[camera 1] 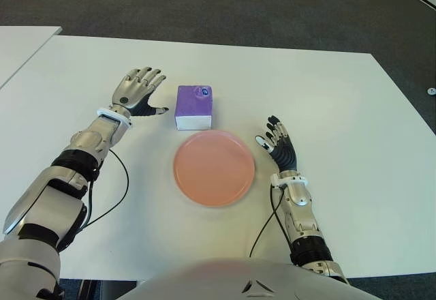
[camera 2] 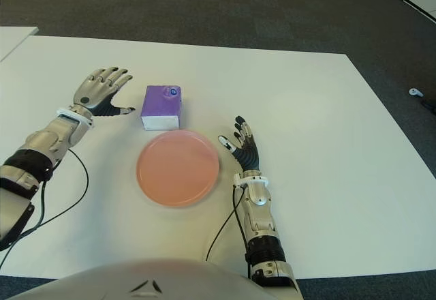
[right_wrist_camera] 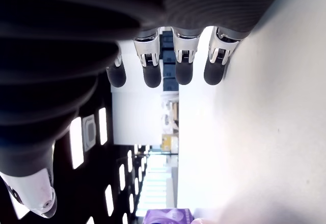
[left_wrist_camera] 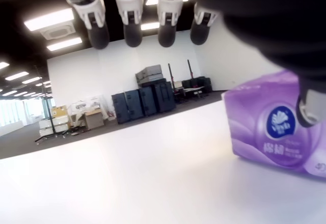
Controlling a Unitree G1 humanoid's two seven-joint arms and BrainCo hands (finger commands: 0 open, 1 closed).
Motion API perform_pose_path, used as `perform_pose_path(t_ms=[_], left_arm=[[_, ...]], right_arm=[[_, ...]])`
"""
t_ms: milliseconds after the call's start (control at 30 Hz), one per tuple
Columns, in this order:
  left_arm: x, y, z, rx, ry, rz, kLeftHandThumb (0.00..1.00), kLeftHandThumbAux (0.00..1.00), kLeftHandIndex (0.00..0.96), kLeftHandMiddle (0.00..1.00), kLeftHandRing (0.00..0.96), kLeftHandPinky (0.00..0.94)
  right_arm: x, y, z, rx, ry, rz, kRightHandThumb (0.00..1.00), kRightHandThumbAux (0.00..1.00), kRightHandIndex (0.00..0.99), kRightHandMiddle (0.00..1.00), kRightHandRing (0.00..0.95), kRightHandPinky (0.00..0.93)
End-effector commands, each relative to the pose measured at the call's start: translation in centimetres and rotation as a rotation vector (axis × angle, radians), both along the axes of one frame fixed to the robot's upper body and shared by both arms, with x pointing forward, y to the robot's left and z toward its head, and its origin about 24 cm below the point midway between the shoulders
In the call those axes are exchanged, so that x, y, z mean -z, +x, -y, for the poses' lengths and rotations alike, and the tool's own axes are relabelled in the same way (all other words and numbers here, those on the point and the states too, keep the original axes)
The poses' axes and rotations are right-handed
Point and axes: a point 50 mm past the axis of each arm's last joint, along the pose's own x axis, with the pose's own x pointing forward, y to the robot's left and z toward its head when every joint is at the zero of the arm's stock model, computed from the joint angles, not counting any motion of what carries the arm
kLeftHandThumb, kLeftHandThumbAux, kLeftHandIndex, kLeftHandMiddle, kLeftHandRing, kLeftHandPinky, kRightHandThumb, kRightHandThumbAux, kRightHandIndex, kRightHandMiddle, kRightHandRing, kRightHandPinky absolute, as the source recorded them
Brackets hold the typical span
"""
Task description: Put the tissue paper into the plate.
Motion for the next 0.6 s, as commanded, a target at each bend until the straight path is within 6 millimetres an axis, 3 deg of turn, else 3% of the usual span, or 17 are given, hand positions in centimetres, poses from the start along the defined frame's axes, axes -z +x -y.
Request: perform_pose_path(t_ms=[33,600], left_arm=[[0.5,-0.2,0.9,0.078,0.034,-0.075,0.046,0.325,0.0,0.0,0.0,0.0],[0.9,-1.4,2.4,0.24,0.008,-0.171,0.019,0.28,0.0,0.0,0.0,0.0]], right_arm=[[4.9,-3.6,0.2,0.009,0.008,-0.279,0.066,0.604,0.0,0.0,0.0,0.0],[5.0,-3.6,0.0,0.011,0.006,-0.287,0.07,0.579,0.0,0.0,0.0,0.0]])
